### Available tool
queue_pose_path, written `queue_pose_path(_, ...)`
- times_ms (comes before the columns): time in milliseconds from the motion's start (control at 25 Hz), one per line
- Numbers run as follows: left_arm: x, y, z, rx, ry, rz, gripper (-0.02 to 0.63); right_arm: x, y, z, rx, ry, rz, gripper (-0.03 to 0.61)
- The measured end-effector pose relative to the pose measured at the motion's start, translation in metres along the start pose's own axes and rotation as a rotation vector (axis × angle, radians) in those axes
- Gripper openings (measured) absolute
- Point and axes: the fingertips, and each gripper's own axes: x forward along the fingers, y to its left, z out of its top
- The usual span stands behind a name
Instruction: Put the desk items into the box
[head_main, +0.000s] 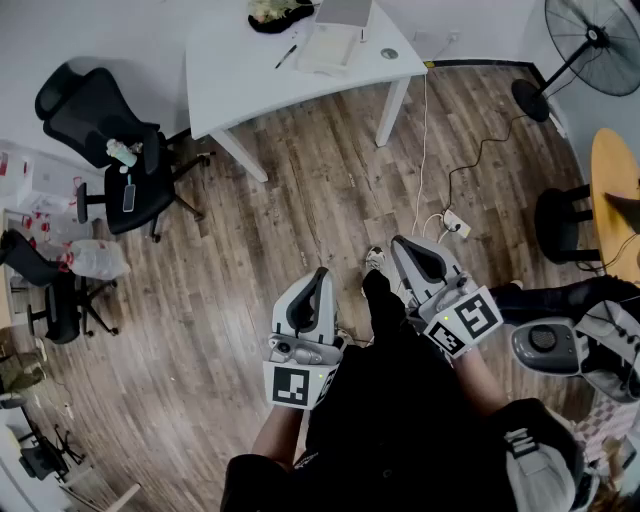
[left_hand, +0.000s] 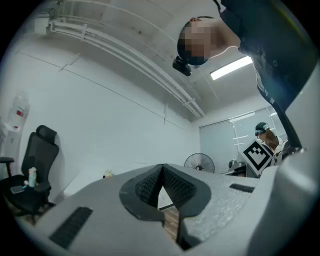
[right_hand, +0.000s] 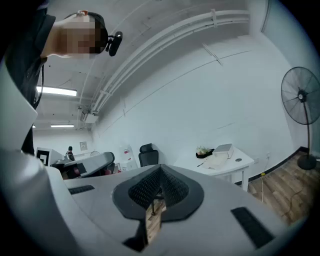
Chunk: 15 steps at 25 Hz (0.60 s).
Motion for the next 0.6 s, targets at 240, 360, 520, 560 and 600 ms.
queue_pose_path(240, -0.135, 0.022, -0.006, -0.026, 0.075, 0.092, 0.006, -0.049, 0.12, -0.026, -0.019, -0.035, -0.015, -0.002)
queue_pose_path(360, -0.162, 0.005, 0.001, 0.008, 0.08, 0.075, 0.006, -0.076, 0.143, -0.031, -0.049, -0.021, -0.012, -0.002)
queue_pose_path(520, -0.175, -0.02, 0.027, 0.089, 0.038, 0.065, 0.006, -0.095, 0.151, -0.027, 0.037, -0.027, 0.025, -0.002)
queue_pose_path(560, -0.175, -0.02, 0.032, 0.09, 0.034, 0.078, 0.006, -0.095, 0.153, -0.023, 0.059, -0.042, 0.036, -0.002)
queue_pose_path(600, -0.174, -0.02, 0.035, 0.086, 0.035, 0.094, 0.006, -0.096, 0.154, -0.017, 0.066, -0.057, 0.042, -0.002)
